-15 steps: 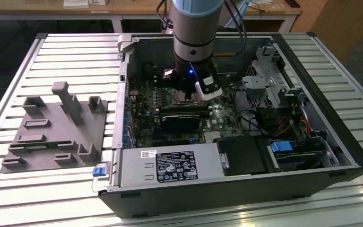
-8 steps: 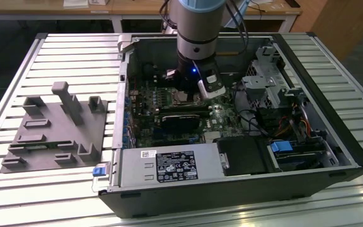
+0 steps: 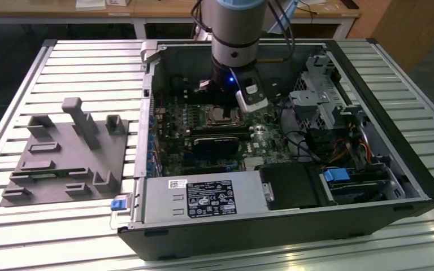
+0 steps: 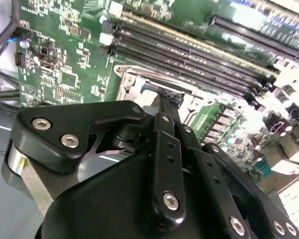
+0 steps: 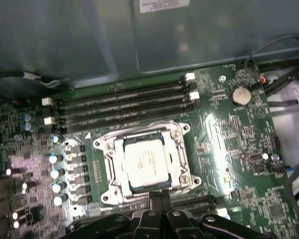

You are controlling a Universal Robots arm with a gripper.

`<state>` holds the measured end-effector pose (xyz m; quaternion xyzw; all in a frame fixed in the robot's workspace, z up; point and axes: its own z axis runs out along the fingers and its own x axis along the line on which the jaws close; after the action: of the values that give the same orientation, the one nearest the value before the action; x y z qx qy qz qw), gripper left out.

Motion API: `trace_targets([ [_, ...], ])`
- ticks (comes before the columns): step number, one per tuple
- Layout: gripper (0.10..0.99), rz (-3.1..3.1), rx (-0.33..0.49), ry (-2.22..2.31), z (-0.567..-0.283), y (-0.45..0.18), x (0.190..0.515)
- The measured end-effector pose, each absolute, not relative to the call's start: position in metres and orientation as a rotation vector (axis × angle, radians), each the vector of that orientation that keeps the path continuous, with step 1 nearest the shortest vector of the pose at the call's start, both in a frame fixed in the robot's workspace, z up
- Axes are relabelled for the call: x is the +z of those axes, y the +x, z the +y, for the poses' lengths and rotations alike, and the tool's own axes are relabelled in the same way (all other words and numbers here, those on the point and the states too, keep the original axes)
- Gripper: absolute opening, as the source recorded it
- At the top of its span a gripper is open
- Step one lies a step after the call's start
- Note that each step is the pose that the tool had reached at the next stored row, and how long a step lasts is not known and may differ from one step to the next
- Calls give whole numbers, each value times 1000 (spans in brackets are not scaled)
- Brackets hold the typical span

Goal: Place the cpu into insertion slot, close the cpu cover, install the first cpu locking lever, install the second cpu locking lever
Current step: 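Install the second cpu locking lever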

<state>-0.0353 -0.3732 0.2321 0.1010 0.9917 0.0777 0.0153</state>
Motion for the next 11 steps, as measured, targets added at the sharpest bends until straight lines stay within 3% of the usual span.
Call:
trace_targets([
  [11,102,3097,149,315,-354,-35,231],
])
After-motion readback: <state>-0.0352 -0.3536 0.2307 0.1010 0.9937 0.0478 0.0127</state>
